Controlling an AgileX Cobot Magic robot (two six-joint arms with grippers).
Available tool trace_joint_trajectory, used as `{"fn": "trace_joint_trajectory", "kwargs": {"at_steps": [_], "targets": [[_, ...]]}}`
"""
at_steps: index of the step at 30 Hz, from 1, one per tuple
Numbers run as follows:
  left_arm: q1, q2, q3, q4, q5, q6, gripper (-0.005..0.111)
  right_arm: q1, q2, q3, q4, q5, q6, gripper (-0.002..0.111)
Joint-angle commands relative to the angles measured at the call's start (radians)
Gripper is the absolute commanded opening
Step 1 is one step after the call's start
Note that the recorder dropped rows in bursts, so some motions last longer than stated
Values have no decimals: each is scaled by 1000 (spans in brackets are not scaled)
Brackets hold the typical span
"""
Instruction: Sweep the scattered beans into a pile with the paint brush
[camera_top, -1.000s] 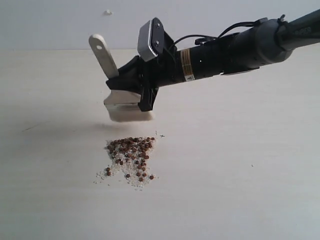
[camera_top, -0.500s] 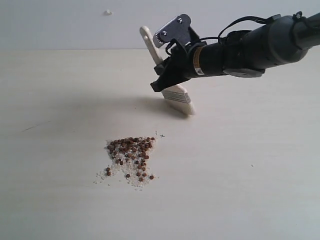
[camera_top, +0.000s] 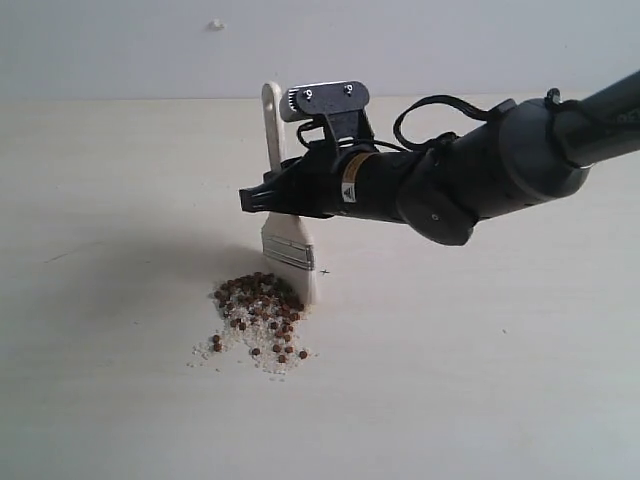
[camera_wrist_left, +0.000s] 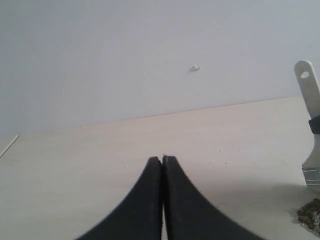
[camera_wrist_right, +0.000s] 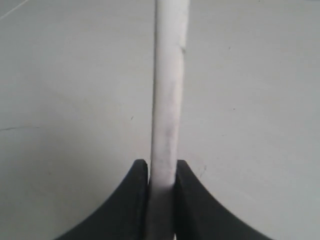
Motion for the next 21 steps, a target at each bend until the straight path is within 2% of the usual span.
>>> {"fn": "trace_joint_trajectory", "kwargs": {"at_steps": [1,5,8,21], "targets": [[-4,-5,3,-2,-5,0,0,5,4,24,248,102,-284,0],[-4,-5,3,-2,-5,0,0,5,-62,24,520,86,-609,0],[-4,-5,3,-2,-5,0,0,5,-136,24,608,65,-774,0],[-4,-5,3,-2,-5,0,0,5,-484,24,671,152,-921,0]]}}
